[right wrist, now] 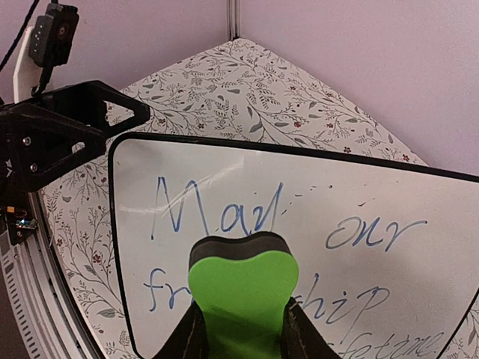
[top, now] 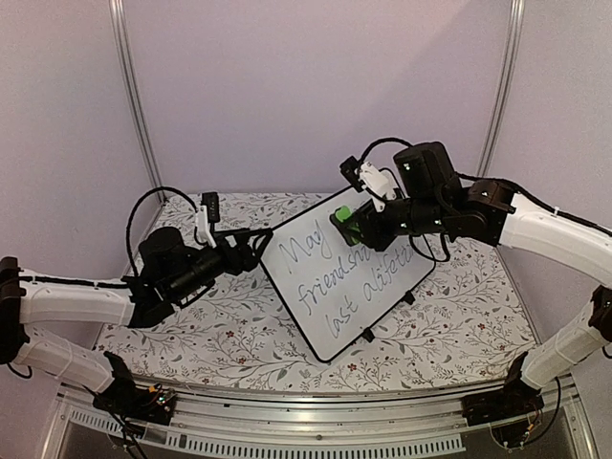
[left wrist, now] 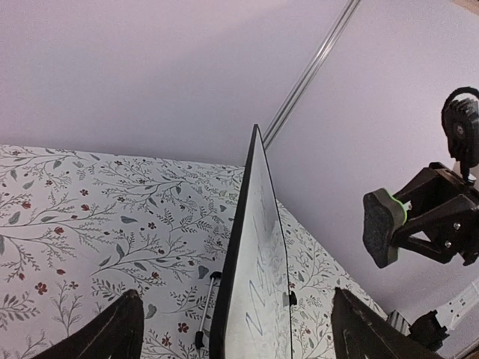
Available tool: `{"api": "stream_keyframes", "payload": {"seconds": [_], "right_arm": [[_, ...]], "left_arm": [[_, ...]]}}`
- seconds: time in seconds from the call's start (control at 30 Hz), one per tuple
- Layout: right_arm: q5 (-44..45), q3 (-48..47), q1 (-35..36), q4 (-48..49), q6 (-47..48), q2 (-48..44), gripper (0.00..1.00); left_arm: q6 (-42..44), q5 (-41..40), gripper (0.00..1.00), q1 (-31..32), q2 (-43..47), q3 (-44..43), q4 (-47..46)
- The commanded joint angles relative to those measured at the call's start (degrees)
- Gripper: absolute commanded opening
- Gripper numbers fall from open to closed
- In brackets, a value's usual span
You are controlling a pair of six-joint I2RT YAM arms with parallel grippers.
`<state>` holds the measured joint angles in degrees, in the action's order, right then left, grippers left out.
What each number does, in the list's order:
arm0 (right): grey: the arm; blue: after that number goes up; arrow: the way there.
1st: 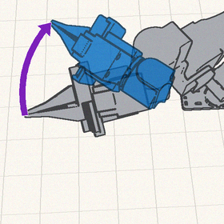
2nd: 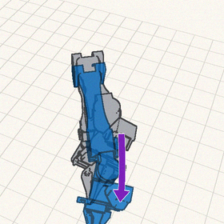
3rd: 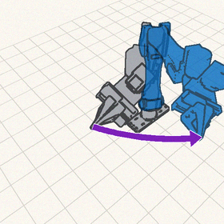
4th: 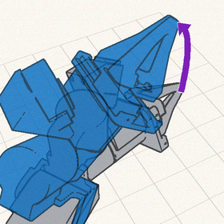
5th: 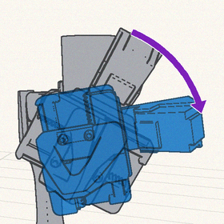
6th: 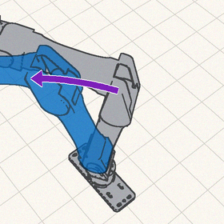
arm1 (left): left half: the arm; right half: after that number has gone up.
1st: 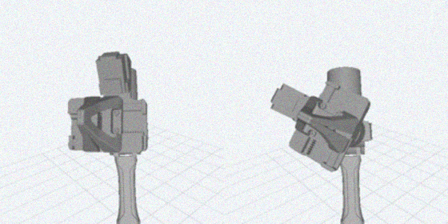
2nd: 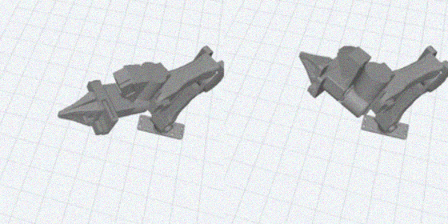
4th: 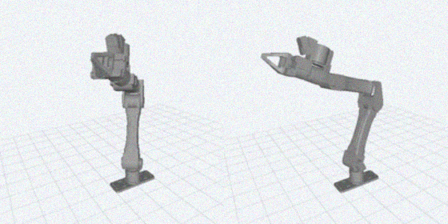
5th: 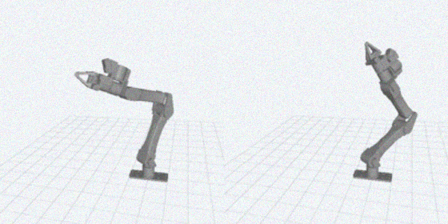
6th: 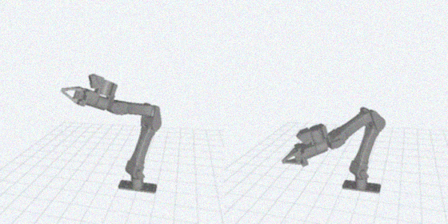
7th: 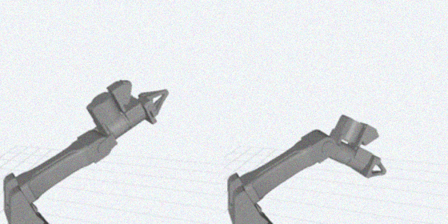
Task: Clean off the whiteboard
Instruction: Hold the whiteboard at the center of the board.
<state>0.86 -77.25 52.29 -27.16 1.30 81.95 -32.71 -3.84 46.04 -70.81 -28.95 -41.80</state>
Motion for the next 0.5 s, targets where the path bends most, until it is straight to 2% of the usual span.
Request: {"api": "stream_keyframes", "payload": {"seconds": [0.0, 0.17, 0.27, 0.47], "right_arm": [[3.94, -4.37, 3.52, 0.95, -1.04, 3.79, 0.32], [7.36, -6.75, 6.58, 1.38, -1.04, 7.61, 0.32], [9.93, -7.69, 7.69, 1.12, -1.04, 9.44, 0.32], [8.90, -7.30, 7.99, 2.63, -2.81, 9.84, 0.32]], "left_arm": [[-0.34, 0.47, 0.86, -1.59, -0.30, -2.17, 1.89], [-1.62, 6.19, 0.85, -1.82, -3.19, -3.71, 3.50], [-1.90, 6.91, 0.82, -1.92, -3.25, -2.74, 2.57], [-0.90, 9.55, 0.74, -3.12, -3.01, -1.35, -0.81]]}}
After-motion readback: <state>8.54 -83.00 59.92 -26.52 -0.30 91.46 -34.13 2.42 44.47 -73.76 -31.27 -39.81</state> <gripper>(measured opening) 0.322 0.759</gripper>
